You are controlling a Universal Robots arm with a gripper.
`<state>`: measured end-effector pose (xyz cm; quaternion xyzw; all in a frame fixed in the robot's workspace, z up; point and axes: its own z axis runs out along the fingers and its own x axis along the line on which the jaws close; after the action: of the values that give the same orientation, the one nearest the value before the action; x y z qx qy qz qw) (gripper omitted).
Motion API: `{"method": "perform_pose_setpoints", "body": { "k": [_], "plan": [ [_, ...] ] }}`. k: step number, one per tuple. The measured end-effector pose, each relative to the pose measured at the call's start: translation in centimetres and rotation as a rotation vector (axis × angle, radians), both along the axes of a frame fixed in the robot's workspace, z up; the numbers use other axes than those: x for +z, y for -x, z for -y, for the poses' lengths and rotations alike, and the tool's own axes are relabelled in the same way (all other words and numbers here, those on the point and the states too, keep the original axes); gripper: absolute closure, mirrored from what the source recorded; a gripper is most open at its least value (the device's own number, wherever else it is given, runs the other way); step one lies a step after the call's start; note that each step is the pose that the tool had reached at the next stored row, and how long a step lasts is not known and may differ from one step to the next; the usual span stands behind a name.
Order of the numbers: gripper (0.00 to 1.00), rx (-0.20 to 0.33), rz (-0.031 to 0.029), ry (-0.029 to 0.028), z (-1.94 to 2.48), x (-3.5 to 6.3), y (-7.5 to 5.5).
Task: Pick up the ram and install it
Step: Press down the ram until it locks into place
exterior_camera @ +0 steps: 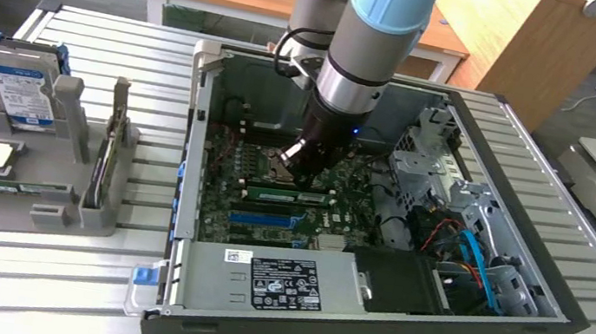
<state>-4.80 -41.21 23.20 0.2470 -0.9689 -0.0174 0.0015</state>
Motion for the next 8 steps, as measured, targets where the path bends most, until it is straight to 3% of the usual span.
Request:
{"method": "perform_pose_setpoints", "body": {
  "k": [8],
  "plan": [
    [0.89,-0.001,0.0,0.0,0.0,0.0,0.0]
  ]
}}
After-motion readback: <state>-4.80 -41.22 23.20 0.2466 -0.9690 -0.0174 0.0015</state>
